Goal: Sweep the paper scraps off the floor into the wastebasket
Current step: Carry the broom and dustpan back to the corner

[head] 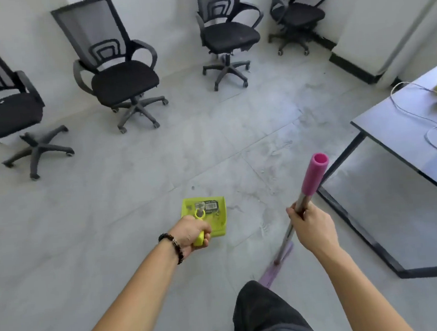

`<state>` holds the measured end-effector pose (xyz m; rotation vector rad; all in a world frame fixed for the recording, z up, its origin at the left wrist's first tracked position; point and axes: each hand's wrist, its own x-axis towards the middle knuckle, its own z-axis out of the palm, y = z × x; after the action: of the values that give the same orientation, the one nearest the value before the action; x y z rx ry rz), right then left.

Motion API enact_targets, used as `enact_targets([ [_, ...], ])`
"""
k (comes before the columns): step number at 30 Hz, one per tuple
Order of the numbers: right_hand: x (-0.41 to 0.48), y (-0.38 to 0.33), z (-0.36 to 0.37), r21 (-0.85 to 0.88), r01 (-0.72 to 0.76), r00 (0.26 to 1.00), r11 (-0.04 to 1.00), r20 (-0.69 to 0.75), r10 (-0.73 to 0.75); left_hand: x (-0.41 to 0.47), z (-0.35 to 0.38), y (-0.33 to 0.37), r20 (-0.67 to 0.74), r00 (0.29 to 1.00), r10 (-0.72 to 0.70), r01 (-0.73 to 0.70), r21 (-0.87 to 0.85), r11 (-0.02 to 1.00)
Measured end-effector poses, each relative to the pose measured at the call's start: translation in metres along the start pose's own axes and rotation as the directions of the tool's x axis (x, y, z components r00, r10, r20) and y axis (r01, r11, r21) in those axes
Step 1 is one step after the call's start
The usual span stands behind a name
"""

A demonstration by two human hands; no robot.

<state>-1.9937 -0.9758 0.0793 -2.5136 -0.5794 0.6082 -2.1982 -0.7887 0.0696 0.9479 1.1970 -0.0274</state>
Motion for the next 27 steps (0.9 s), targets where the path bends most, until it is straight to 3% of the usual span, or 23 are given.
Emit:
enact_targets([
  [4, 0.076, -0.016, 0.010, 0.114, -0.046, 0.997, 0.992, -0.062, 0.054, 0.074, 0.002, 0.070, -0.051, 0.995, 0.090, -0.068, 0.333, 0.940],
  [8, 0.180, -0.038, 0.024, 0.188, -0.108, 0.994, 0.976, -0.001, 0.110, 0.153, 0.006, 0.154, -0.088, 0.969, 0.229, -0.149, 0.529, 0.835],
  [15, 0.349, -0.119, -0.008, 0.110, -0.128, 0.992, 0.986, 0.037, 0.124, 0.230, 0.030, 0.334, -0.056, 0.880, 0.471, -0.218, 0.834, 0.506],
  [19, 0.432, -0.157, -0.028, 0.094, -0.077, 0.996, 0.993, -0.040, 0.081, 0.282, 0.048, 0.423, -0.029, 0.845, 0.534, -0.231, 0.881, 0.413],
  [27, 0.634, -0.224, -0.044, 0.146, -0.067, 0.955, 0.987, -0.277, 0.105, 0.458, 0.095, 0.588, 0.086, 0.839, 0.537, -0.324, 0.872, 0.367],
])
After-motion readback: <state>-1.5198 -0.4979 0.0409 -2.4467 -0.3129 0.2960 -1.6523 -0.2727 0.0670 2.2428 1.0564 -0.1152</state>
